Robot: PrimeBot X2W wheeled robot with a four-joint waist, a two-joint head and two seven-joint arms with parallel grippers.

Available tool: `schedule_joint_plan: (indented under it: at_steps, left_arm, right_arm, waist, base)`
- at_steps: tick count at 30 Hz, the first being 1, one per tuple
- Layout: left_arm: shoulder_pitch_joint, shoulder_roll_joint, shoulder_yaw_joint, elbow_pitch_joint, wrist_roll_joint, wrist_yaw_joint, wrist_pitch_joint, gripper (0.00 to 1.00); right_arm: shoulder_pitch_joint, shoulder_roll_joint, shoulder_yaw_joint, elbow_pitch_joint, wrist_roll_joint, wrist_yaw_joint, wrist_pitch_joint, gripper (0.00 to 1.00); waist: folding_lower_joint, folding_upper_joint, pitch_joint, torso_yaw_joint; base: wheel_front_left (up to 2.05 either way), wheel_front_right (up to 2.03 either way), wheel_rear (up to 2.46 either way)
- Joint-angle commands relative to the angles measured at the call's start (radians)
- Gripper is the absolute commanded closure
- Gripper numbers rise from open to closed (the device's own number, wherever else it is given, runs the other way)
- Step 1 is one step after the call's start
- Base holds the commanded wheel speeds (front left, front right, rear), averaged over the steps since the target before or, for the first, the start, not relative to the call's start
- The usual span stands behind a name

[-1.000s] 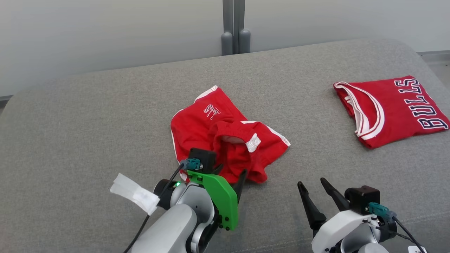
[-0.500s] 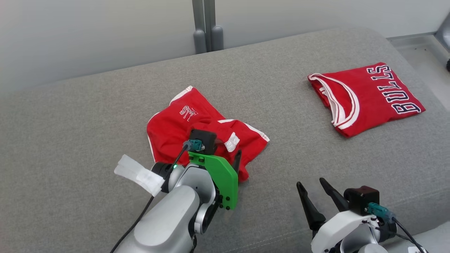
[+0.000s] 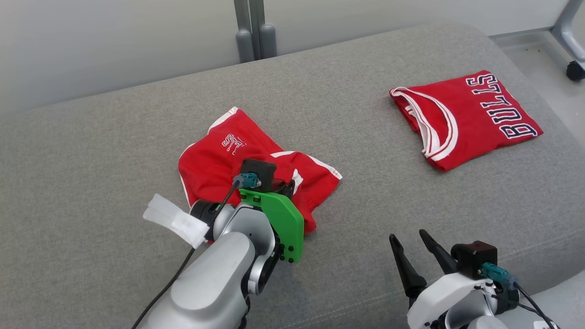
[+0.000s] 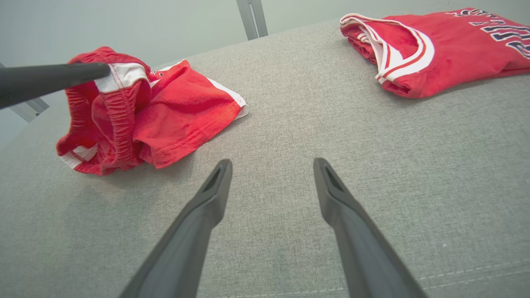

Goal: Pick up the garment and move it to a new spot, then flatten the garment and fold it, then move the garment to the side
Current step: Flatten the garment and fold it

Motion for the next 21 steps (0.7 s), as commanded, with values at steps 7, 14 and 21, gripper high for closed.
schedule_joint_plan:
  at_steps: [7, 14, 21]
  left_arm:
    - [0.017, 0.046, 0.032, -0.054, -0.016, 0.021, -0.01, 1.0]
    - [0.086, 0.191, 0.06, -0.196, -0.028, 0.067, 0.065, 1.0]
    - [0.217, 0.363, 0.071, -0.361, -0.042, 0.124, 0.174, 1.0]
  right_arm:
    - [0.004, -0.001, -0.007, 0.001, -0.004, 0.0, -0.003, 0.0]
    - [0.015, -0.002, -0.015, -0.006, -0.005, 0.0, 0.003, 0.0]
    - [0.026, -0.002, -0.022, -0.013, -0.01, 0.0, 0.011, 0.0]
  waist:
    - [0.0, 0.0, -0.016, 0.045]
    - [0.0, 0.0, -0.024, 0.085]
    - [0.0, 0.0, -0.026, 0.109]
  base:
    - [0.0, 0.0, 0.0]
    - [0.0, 0.0, 0.0]
    - [0.0, 0.0, 0.0]
